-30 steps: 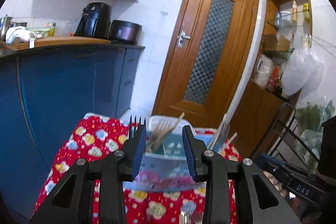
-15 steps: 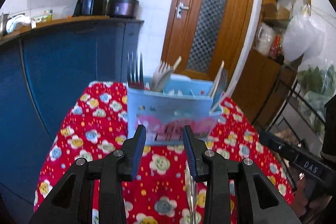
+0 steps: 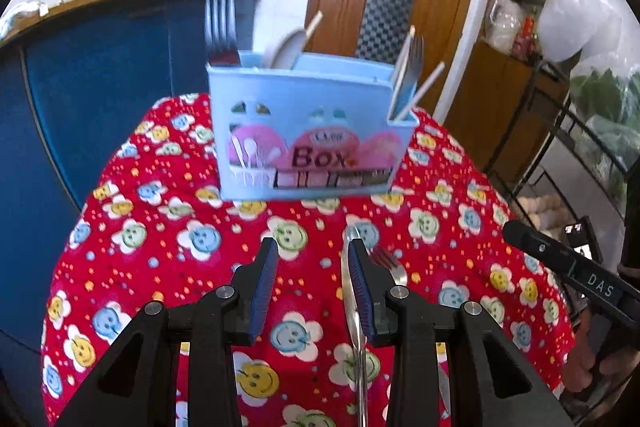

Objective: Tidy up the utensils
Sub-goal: 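Close the left tool on the metal knife while the right tool lowers toward the fork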

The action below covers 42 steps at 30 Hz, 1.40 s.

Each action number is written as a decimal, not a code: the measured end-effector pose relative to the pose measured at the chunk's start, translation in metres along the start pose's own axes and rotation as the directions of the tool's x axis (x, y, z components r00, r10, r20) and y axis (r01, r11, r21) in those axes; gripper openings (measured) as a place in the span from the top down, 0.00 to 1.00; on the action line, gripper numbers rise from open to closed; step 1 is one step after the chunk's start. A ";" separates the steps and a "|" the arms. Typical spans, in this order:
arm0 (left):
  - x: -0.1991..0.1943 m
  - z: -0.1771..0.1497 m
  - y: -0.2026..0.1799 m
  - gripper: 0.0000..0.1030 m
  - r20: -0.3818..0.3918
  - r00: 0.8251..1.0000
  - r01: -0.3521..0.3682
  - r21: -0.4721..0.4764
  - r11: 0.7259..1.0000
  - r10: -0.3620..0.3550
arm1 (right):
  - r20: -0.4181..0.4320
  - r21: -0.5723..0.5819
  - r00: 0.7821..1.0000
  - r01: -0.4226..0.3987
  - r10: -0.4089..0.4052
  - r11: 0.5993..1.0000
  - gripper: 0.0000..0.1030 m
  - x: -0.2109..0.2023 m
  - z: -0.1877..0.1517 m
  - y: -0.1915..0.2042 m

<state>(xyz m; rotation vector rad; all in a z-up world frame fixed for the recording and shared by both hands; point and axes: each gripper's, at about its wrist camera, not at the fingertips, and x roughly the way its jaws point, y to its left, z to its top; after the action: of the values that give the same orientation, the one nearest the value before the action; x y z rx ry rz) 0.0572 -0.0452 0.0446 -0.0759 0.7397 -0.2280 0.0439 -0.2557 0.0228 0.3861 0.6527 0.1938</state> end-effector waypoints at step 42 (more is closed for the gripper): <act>0.064 -0.019 -0.025 0.75 -0.131 0.990 -0.040 0.101 0.994 0.053 | -0.071 0.054 0.997 -0.029 0.033 0.998 0.68 0.017 -0.017 -0.027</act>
<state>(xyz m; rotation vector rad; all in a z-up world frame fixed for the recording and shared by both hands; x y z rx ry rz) 0.0857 -0.0839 -0.0076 0.0508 0.8615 -0.2258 0.0480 -0.2704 -0.0095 0.4419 0.7244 0.2215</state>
